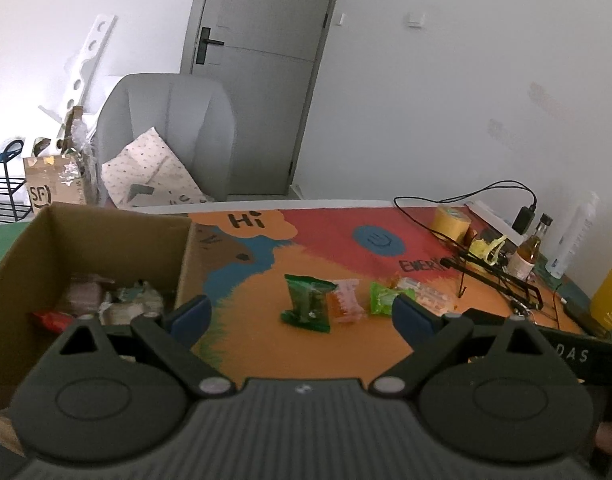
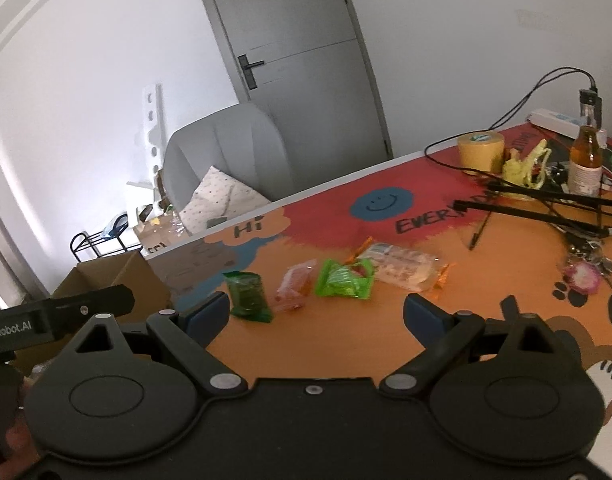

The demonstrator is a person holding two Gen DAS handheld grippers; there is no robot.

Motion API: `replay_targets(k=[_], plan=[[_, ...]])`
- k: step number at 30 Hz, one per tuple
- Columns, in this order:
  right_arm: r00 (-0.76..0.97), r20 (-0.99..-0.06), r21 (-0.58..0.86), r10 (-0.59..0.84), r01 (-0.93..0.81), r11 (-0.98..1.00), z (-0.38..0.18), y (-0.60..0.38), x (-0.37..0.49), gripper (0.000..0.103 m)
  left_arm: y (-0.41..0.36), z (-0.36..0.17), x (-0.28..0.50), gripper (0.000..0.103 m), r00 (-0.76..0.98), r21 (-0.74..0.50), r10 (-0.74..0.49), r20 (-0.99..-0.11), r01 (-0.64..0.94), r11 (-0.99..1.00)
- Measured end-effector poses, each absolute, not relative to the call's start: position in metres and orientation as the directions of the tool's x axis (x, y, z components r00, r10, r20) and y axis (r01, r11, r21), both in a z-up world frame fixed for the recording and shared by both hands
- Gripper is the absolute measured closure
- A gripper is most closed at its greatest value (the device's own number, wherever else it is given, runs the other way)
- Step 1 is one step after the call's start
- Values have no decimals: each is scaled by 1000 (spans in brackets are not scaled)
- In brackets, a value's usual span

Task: Organize snacks
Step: 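Move both open grippers back toward the remaining snacks on the table, then grasp the green packet with the left gripper while the right grasps the green-red wrapped snack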

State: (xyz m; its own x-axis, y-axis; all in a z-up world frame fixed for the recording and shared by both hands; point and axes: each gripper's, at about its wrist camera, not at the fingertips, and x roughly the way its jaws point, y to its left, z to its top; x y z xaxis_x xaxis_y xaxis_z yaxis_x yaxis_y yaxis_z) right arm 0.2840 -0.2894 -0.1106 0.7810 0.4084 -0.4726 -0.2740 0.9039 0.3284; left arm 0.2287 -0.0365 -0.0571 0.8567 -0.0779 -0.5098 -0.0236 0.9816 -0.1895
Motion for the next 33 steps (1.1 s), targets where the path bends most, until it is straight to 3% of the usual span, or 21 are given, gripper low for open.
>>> replay_targets(k=[16,24,33], plan=[[754,-509,379,416,-237,895,-138,-296,319,20,-53,-83,274,9,829,-175,-92,-552,-7,985],[729,-529,410,435,-230,883,-152,-291,347,25,-57,-88,295,10,846,-110,-18,-534,-48,993],[702,-545,437,459,-229,870,-167,-285,370,28,-67,-103,320,19,829,-119,-47,-557,-23,993]])
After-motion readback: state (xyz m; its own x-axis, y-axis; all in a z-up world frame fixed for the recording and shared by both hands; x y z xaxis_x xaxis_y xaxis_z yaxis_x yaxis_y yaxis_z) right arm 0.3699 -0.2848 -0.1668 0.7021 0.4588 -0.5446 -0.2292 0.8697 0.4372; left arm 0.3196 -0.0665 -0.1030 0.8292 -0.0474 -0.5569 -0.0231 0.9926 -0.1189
